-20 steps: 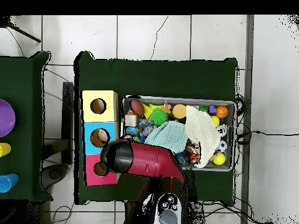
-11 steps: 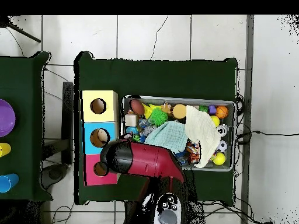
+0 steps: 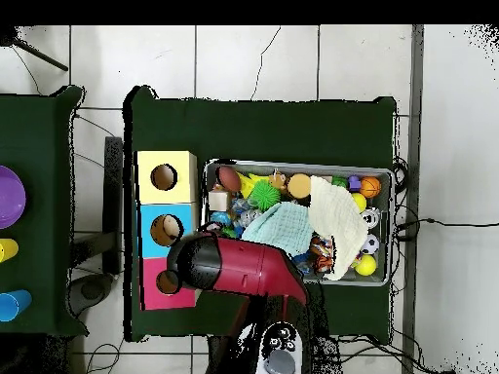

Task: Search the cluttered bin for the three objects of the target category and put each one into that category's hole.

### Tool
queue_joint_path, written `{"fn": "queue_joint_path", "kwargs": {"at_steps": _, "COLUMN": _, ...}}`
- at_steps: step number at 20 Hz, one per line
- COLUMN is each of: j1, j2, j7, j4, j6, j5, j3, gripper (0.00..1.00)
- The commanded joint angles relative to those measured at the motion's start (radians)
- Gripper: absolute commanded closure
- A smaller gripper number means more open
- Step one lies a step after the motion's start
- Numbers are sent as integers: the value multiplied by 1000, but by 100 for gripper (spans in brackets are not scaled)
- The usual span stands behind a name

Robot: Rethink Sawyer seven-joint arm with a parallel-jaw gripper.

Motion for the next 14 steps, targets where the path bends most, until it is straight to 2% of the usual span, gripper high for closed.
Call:
{"fn": "queue_joint_path", "kwargs": {"at_steps": 1, "j1": -20, "j2": 20, "j7": 9, "j4": 23, "j6": -55, "j5": -45, "j3": 73, "gripper": 0}}
{"fn": "queue_joint_path", "kwargs": {"at_steps": 2, "j1": -18, "j2": 20, "j7": 9, "j4": 18, "j6": -46, "j5": -47, "j3": 68, "gripper": 0}}
{"fn": "queue_joint_path", "kwargs": {"at_steps": 4, "j1": -50, "j2": 11, "j7": 5, "j4": 54, "j6": -35, "j5": -7, "j3": 111, "gripper": 0}}
{"fn": "queue_joint_path", "kwargs": {"at_steps": 6, "j1": -27, "j2": 20, "j7": 17, "j4": 25, "j6": -77, "j5": -39, "j3": 81, "gripper": 0}}
{"fn": "queue_joint_path", "kwargs": {"at_steps": 8, "j1": -38, "j2": 15, "j7": 2, "j4": 21, "j6": -61, "j5": -37, "j3": 92, "gripper": 0}}
{"fn": "queue_joint_path", "kwargs": {"at_steps": 14, "j1": -111, "j2": -4, "j7": -97, "j4": 9, "j6": 16, "j5": -41, "j3": 157, "gripper": 0}}
